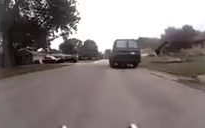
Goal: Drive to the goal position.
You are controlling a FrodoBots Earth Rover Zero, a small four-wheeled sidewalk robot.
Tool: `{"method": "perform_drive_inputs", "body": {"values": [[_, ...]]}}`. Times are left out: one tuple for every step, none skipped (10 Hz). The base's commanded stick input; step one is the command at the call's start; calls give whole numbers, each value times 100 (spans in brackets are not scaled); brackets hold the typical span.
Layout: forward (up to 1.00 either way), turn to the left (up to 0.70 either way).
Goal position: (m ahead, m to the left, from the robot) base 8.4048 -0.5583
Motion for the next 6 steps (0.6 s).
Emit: {"method": "perform_drive_inputs", "body": {"values": [[100, 0], [100, 0], [100, 0], [100, 0], [100, 0], [100, 0]]}}
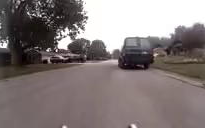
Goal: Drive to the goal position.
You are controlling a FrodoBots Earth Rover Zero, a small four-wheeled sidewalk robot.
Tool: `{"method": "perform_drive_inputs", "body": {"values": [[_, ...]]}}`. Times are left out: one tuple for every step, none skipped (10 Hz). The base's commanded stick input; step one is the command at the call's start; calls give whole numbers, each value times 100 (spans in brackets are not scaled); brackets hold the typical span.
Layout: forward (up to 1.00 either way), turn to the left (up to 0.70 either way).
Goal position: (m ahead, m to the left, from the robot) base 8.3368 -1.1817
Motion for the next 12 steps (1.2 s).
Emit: {"method": "perform_drive_inputs", "body": {"values": [[100, 0], [100, 0], [100, 0], [100, 0], [100, 0], [100, -23], [100, -40], [100, -40], [100, -39], [100, -16], [100, 0], [100, 0]]}}
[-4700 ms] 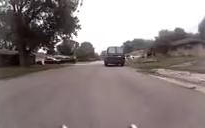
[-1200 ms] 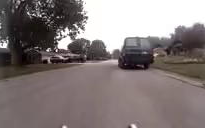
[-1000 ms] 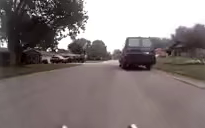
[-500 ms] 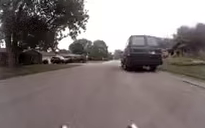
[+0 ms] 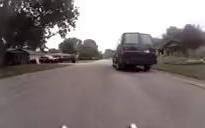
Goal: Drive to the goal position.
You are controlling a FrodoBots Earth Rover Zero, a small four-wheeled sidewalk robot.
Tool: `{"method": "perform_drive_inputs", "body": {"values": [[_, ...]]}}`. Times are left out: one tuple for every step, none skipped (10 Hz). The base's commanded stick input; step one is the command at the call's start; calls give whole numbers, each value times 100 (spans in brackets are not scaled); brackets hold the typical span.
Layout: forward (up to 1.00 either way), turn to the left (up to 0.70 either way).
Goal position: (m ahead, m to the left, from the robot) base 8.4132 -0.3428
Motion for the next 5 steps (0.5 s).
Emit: {"method": "perform_drive_inputs", "body": {"values": [[100, 0], [100, 0], [100, 0], [100, 0], [100, 0]]}}
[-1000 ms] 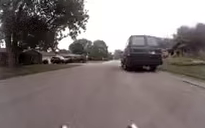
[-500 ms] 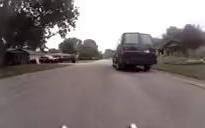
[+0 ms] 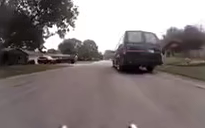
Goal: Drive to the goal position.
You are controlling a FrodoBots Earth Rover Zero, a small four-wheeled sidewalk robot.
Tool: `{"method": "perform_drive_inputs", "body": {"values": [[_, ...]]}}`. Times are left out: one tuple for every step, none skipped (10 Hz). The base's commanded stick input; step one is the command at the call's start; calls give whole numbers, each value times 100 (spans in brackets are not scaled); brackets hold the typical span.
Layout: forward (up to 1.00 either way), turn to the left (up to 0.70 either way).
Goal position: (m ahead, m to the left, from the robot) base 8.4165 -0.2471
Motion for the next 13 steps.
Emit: {"method": "perform_drive_inputs", "body": {"values": [[100, 0], [100, 0], [100, 0], [100, 0], [100, 0], [100, 0], [100, 0], [100, 0], [100, 0], [100, 0], [100, 0], [100, 0], [100, 0]]}}
